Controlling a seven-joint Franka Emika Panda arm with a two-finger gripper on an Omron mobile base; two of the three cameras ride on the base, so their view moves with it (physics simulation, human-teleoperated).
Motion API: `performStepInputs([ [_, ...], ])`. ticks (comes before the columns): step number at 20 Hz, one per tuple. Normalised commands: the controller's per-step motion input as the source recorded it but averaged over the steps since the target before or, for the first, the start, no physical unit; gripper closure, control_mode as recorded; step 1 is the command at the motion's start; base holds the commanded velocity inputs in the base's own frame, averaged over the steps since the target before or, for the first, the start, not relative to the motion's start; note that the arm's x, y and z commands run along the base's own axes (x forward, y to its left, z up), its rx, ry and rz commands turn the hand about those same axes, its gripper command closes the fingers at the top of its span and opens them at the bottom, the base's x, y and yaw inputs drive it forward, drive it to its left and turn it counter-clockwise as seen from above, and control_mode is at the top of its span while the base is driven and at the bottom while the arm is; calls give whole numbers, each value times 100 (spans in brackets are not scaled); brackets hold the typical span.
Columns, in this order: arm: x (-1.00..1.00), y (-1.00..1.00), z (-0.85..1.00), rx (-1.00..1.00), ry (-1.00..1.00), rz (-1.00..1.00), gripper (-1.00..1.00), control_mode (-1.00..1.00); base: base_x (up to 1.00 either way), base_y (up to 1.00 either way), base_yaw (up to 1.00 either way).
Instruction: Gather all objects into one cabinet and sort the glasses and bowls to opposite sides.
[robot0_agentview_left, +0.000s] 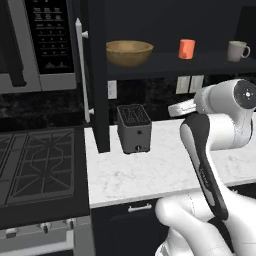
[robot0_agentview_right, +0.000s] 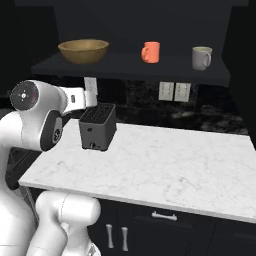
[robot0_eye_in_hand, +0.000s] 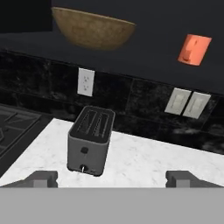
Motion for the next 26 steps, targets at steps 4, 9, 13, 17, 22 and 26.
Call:
performStepInputs([
  [4,0,0,0,0,0,0,-100,100,-66,0,-5],
  [9,0,0,0,0,0,0,-100,100,-100,-4,-16],
  [13,0,0,0,0,0,0,-100,100,-96,-27,-28],
  [17,0,0,0,0,0,0,-100,100,-64,-67,-29],
  [22,0,0,0,0,0,0,-100,100,-28,-93,-24],
  [26,0,0,0,0,0,0,-100,100,-6,-87,-12],
])
